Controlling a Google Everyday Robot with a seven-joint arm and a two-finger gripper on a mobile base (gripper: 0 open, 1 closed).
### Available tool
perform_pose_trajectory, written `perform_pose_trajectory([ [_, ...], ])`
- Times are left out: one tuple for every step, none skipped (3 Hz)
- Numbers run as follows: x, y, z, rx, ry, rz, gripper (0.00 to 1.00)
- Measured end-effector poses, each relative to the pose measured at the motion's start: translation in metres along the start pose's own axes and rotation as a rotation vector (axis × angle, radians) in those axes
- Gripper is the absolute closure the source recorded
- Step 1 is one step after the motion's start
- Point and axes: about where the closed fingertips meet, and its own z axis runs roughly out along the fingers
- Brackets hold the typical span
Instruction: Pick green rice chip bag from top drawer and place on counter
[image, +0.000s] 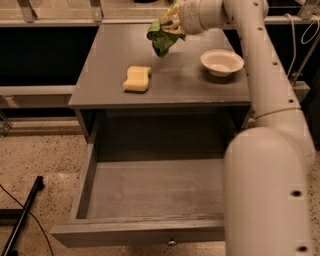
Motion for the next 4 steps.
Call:
perform_pose_trajectory([
  [0.0243,-0.0110,0.0325,0.077,0.024,0.019,0.74],
  [0.0251,-0.0141,0.0293,0.084,0.027,0.018,0.50],
  [0.0250,-0.0141,0.0294,0.084,0.027,0.018,0.19],
  [0.0250,-0.0141,0.0294,0.084,0.027,0.018,0.00],
])
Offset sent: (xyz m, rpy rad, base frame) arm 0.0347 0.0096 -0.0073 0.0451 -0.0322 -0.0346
